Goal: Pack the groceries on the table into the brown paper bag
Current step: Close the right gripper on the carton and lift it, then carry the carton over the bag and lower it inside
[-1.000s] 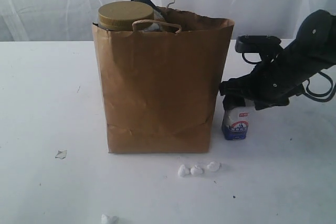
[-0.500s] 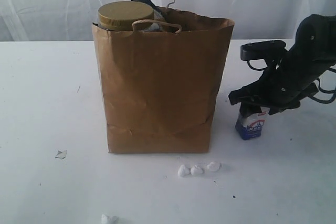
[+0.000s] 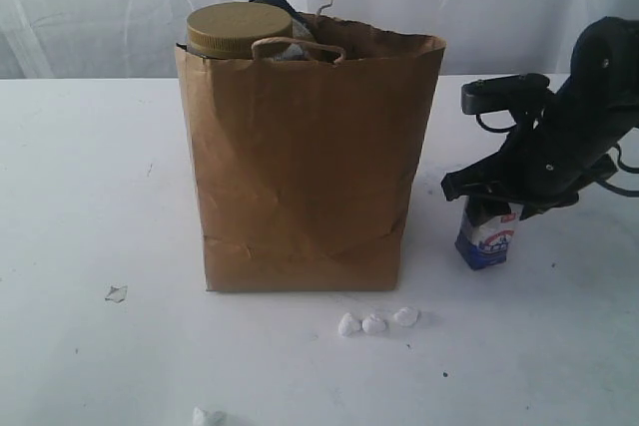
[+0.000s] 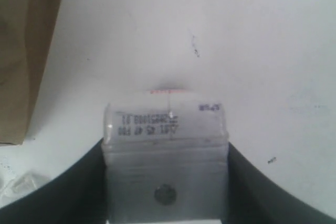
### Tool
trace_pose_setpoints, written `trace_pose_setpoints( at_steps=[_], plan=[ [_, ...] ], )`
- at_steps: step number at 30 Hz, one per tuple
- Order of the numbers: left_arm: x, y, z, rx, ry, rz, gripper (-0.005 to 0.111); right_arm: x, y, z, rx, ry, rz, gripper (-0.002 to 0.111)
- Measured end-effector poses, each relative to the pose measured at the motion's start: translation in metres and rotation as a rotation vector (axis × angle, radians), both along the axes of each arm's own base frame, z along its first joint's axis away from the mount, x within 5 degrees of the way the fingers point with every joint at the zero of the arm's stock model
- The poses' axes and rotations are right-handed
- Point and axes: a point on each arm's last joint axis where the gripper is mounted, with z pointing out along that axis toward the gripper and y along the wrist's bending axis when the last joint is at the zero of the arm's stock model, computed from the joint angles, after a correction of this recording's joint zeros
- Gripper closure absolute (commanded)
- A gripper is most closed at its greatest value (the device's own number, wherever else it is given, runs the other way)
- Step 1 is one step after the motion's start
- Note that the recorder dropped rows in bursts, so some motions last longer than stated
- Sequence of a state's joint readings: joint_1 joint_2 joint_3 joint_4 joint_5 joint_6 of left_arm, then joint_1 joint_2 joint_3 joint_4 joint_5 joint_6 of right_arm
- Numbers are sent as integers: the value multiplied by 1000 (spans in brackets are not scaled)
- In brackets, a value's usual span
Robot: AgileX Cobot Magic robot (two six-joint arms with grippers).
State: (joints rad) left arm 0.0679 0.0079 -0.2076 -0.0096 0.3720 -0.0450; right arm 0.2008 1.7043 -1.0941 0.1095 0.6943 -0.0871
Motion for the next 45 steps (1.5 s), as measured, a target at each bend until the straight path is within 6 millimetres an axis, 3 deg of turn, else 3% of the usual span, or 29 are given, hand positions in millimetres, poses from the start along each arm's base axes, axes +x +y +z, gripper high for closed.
trace_pose_setpoints(
  at_steps=[11,17,26,33,37,41,45],
  plan=[
    [0,0,0,0,0,0,107,-22,-5,41,0,-40,22,67],
    [0,0,0,0,0,0,107,-47,-9,81,13,-105,31,67],
    [0,0,0,0,0,0,107,-91,-15,158,50,-192,64,67],
    [0,0,0,0,0,0,107,-120,-1,229,318,-351,99,68],
    [0,0,0,0,0,0,107,-125,7,261,482,-458,115,73],
    [0,-1,0,0,0,-29,107,-122,12,281,618,-575,93,75],
    [0,-4,0,0,0,-88,107,-109,20,288,747,-619,91,75]
  ],
)
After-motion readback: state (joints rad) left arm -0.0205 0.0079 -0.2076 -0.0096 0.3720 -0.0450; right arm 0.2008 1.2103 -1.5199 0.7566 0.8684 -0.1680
